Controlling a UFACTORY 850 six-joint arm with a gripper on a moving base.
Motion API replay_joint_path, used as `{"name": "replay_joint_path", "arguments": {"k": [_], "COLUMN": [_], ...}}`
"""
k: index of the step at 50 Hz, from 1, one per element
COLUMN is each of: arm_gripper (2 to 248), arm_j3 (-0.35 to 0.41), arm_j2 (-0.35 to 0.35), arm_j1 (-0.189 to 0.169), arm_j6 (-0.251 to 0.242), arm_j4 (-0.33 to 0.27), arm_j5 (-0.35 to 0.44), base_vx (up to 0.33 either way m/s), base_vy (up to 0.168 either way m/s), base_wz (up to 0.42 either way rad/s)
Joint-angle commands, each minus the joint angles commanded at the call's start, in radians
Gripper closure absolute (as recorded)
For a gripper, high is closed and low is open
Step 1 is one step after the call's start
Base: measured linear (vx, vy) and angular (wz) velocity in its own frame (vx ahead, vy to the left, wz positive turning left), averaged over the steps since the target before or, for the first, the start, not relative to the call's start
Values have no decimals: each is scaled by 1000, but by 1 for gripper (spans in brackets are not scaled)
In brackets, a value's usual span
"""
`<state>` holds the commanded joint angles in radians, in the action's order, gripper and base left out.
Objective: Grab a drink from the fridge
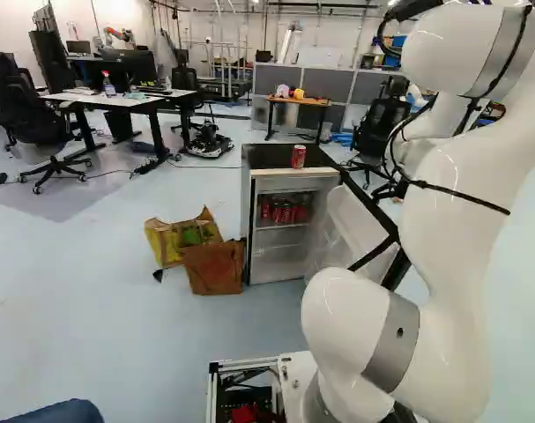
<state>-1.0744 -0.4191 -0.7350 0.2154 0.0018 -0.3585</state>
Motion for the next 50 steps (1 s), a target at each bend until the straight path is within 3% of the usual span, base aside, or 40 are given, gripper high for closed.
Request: {"name": "replay_joint_path", "arguments": {"k": [50], "arm_gripper": [3], "arm_j3": [175], "arm_j2": [132], "arm_j1": [68], "arm_j6": [0], "arm_j4": [0], "arm_j5": [0], "base_vx": [0], "base_vy": [0], "base_wz": [0]}}
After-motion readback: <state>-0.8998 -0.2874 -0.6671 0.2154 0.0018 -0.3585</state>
